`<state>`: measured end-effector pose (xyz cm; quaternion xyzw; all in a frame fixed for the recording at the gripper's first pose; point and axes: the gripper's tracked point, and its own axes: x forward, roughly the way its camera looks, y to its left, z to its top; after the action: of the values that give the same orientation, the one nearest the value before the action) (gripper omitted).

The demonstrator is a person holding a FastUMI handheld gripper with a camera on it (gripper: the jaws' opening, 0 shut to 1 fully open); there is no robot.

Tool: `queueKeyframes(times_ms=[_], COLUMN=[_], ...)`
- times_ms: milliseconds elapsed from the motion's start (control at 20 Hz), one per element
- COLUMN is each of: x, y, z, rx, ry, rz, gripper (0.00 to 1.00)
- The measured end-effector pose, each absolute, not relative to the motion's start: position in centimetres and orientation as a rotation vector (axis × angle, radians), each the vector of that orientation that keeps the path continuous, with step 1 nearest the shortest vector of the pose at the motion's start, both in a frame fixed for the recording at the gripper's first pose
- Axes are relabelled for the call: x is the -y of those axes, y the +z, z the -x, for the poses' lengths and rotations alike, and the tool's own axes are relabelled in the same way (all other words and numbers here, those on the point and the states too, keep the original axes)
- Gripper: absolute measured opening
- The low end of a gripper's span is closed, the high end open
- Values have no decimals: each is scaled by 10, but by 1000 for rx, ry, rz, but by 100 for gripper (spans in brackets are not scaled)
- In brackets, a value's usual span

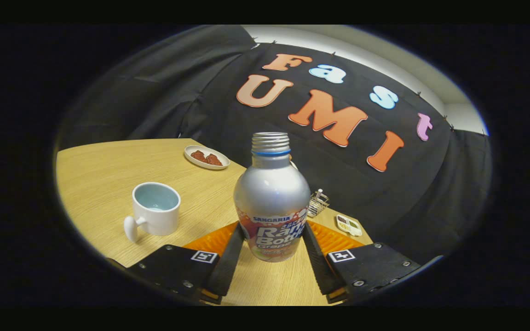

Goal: Take the bottle from table, then pour the juice into the cup, finally place the bottle on the coaster

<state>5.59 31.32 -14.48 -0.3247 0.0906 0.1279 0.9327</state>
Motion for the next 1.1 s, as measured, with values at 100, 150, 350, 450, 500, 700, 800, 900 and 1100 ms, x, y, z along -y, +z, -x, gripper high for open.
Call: queueKeyframes(times_ms=[100, 150, 350, 450, 500, 700, 800, 900, 1100], x=[-325, -329, -347, -351, -353, -357, -356, -358, -358], y=[-146, -146, -150, -150, -148, -146, -151, -146, -139], z=[-59, -60, -63, -64, -64, -69, -72, -72, -73], rx=[-175, -171, -145, -118, -101, -54, -59, -34, 22], ry=[272, 277, 302, 301, 296, 287, 296, 284, 262], rz=[737, 779, 927, 1013, 1060, 1182, 1198, 1254, 1357], gripper=[73, 73, 73, 73, 72, 72, 72, 72, 71])
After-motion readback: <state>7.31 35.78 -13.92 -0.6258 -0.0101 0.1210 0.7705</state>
